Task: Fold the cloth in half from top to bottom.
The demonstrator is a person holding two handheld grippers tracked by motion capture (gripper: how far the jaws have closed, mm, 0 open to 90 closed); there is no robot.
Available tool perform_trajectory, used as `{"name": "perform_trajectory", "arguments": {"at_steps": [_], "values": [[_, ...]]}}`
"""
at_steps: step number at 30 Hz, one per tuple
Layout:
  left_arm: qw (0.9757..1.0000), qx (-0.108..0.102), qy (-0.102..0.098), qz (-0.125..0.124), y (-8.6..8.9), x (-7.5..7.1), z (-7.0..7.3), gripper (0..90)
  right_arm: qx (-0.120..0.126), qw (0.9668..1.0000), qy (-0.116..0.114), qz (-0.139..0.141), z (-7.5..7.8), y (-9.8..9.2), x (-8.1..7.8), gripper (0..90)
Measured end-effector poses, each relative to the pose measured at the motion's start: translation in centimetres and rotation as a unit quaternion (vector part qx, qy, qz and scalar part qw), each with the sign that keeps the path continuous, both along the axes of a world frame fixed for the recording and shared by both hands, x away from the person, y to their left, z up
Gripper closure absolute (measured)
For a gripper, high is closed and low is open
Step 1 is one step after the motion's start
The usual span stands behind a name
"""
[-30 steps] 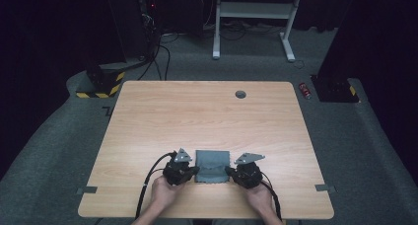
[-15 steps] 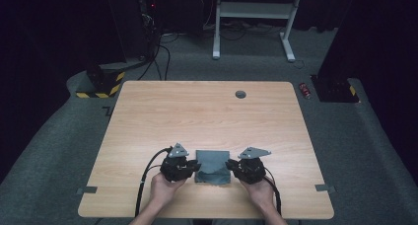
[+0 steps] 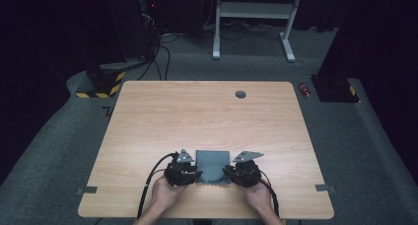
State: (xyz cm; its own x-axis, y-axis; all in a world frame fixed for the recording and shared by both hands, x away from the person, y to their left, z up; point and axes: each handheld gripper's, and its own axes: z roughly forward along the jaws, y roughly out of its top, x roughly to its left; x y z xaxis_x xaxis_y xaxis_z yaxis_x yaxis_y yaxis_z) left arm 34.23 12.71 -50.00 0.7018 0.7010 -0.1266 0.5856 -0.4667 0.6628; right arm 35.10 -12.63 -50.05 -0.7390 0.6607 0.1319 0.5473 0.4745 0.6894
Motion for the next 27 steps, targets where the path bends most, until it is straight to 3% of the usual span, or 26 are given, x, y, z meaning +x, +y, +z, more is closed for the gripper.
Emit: {"name": "perform_trajectory", "arguments": {"at_steps": [4, 8, 11, 14, 18, 24, 27], "values": [[0.9999, 0.015, -0.006, -0.003, 0.0, -0.5, -0.3, 65.8, 0.002, 1.0, -0.001, 0.006, -0.3, -0.3, -0.9, 77.0], [0.9995, 0.028, -0.012, -0.006, -0.1, -0.8, -0.5, 64.8, 0.014, 0.9998, -0.012, -0.011, 0.1, -0.4, -0.9, 75.7], [0.9994, 0.032, -0.013, -0.005, -0.1, -1.0, -0.9, 64.1, -0.003, 0.9999, -0.013, -0.006, -0.2, 0.0, -0.9, 73.7], [0.9997, 0.019, -0.015, 0.002, 0.3, -1.2, -1.1, 63.6, -0.02, 0.9997, -0.016, -0.003, -1.0, 0.2, -1.2, 72.2], [0.9992, 0.029, -0.027, 0.001, 0.4, -1.6, -1.1, 62.8, -0.033, 0.9988, -0.035, -0.003, -1.5, -0.1, -1.8, 69.1], [0.9991, 0.027, -0.029, 0.01, 0.8, -2.2, -1.2, 57.2, -0.03, 0.9985, -0.046, -0.009, -1.8, -0.6, -2.3, 62.0], [0.9993, -0.001, -0.023, 0.028, 1.7, -2.4, -1.1, 50.8, -0.016, 0.9986, -0.046, -0.02, -1.5, -1.1, -2.2, 60.7]]}}
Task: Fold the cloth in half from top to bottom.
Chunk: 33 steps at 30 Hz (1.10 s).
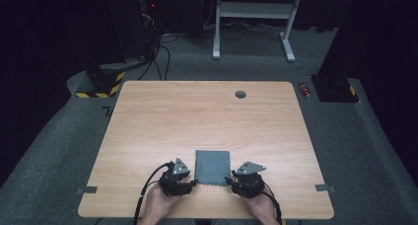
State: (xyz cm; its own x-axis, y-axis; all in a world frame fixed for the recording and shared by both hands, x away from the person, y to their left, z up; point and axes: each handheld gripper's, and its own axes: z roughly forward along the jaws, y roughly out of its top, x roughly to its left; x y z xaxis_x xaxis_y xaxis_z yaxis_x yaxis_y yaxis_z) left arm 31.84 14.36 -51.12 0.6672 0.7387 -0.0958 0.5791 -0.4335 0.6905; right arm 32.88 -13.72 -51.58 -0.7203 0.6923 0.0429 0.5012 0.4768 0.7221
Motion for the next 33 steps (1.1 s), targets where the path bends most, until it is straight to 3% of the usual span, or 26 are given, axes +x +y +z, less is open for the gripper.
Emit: {"name": "perform_trajectory", "arguments": {"at_steps": [3, 8, 13, 16, 23, 28, 32, 33], "values": [[0.9994, -0.026, 0.001, 0.021, 1.1, -0.1, 0.3, 46.9, 0.012, 0.9998, -0.003, -0.013, 0.5, -0.7, 0.2, 59.7], [0.9984, -0.025, -0.019, 0.048, 3.2, 0.0, 0.9, 43.3, 0.025, 0.9988, -0.013, -0.041, 1.1, -2.2, 0.5, 58.5], [0.9954, -0.03, -0.02, 0.089, 5.4, 0.5, 0.9, 42.6, 0.023, 0.9955, -0.021, -0.089, 1.2, -4.8, 0.9, 57.2], [0.9933, -0.025, -0.024, 0.11, 6.7, 0.8, 0.8, 42.3, 0.02, 0.9924, -0.025, -0.119, 1.0, -6.5, 1.1, 56.9], [0.9852, -0.009, -0.025, 0.169, 9.6, 1.4, -0.1, 41.9, 0.006, 0.985, -0.024, -0.171, 0.3, -9.0, 1.4, 55.8], [0.9824, 0.017, -0.029, 0.184, 10.3, 1.6, -1.0, 41.0, -0.005, 0.9813, -0.028, -0.19, -0.2, -9.9, 1.6, 55.3], [0.9812, 0.018, -0.065, 0.181, 10.1, 1.0, -1.7, 36.8, -0.018, 0.9803, -0.027, -0.195, -0.7, -10.1, 1.7, 49.0], [0.9811, 0.019, -0.065, 0.181, 10.1, 1.0, -1.7, 36.1, -0.017, 0.9804, -0.025, -0.195, -0.7, -10.1, 1.8, 46.4]]}}
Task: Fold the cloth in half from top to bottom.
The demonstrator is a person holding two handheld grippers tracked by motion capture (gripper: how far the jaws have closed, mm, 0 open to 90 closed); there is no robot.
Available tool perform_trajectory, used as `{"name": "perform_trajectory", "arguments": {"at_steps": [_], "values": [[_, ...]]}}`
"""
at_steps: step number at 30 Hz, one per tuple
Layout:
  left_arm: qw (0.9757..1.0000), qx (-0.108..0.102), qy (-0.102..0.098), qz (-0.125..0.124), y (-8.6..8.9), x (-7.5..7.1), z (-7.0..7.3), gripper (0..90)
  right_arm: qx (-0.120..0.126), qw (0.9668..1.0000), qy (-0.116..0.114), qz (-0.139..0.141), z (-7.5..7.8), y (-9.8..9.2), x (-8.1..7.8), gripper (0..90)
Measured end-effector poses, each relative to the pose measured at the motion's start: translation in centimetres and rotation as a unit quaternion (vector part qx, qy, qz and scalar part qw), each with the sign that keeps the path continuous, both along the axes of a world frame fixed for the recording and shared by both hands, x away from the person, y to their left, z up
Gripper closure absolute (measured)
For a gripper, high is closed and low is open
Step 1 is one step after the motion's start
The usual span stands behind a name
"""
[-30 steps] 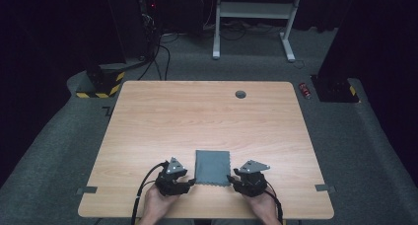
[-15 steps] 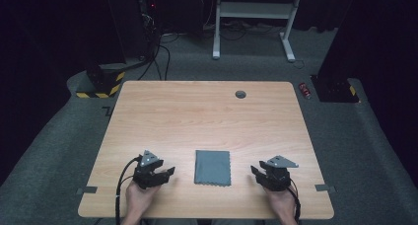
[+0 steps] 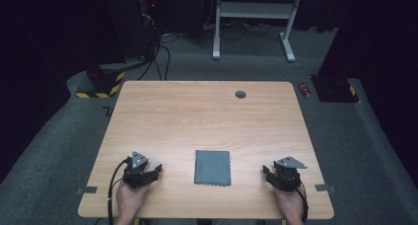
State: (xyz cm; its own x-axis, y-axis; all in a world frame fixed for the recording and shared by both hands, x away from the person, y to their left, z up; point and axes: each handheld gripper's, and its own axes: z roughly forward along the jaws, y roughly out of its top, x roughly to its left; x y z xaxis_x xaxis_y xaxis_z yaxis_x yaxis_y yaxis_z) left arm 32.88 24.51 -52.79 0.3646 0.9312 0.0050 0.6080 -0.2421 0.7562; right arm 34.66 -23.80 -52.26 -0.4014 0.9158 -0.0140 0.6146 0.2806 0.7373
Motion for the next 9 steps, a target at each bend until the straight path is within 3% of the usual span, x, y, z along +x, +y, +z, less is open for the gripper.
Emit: {"name": "perform_trajectory", "arguments": {"at_steps": [9], "values": [[1.0, -0.001, 0.004, 0.009, -0.15, 0.03, -0.05, 28.9, -0.001, 1.0, 0.004, 0.004, -0.02, 0.18, 0.16, 40.3]]}}
